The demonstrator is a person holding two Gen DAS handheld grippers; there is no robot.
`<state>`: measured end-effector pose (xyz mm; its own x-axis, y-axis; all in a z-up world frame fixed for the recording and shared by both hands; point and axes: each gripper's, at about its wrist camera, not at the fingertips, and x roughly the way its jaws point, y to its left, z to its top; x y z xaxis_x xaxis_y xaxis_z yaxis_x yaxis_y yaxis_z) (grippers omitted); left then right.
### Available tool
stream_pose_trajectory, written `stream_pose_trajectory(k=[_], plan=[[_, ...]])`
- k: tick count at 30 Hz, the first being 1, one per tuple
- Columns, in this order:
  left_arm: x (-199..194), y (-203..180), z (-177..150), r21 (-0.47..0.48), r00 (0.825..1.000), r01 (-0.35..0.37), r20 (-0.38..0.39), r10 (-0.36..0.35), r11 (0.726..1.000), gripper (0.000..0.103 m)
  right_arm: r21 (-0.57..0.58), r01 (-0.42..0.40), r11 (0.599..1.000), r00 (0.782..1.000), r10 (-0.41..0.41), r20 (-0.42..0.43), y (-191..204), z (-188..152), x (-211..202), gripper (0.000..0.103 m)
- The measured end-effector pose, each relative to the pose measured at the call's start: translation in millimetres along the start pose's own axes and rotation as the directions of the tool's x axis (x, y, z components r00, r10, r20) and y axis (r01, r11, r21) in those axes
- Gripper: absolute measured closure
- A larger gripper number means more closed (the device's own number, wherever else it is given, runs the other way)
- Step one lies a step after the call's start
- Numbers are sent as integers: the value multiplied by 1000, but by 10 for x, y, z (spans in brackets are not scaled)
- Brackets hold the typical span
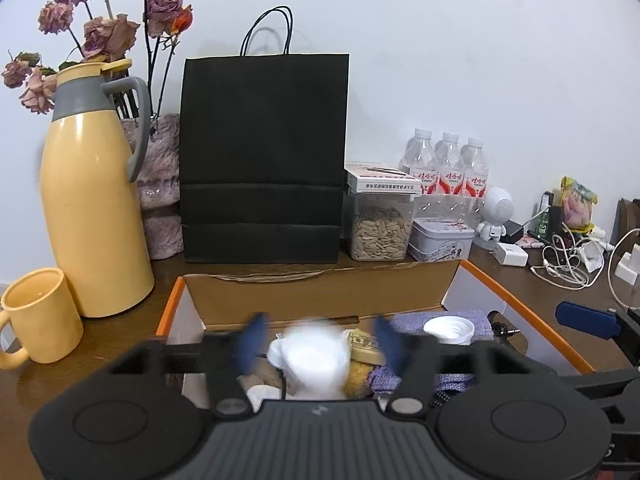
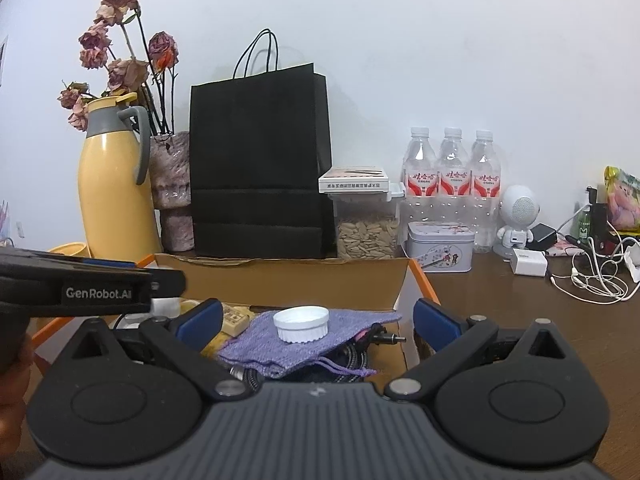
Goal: Organize objects
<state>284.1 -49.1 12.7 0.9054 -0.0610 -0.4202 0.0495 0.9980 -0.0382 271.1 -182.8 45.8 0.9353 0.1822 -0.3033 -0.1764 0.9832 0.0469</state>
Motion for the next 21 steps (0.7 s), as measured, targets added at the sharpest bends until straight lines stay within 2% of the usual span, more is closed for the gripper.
stream_pose_trajectory(k=[1, 2, 13, 21], plan=[[-10, 15, 0, -10, 1000, -2, 7, 2, 1000, 4, -4, -3, 1000, 1000, 3, -1, 5, 0, -10, 0], [-24, 32, -1, -20, 1000, -13, 20, 13, 1000, 0, -8, -5, 1000, 1000, 5, -1, 5, 0, -19, 0], [-82, 98, 15, -59, 999, -47, 23, 48, 997, 0, -10, -4, 1000, 1000, 4, 11, -20, 20, -122, 0], [-477, 86, -100, -59, 997, -73, 21, 75, 996, 0, -32, -19, 999, 1000, 18, -9, 1, 0, -359, 0]])
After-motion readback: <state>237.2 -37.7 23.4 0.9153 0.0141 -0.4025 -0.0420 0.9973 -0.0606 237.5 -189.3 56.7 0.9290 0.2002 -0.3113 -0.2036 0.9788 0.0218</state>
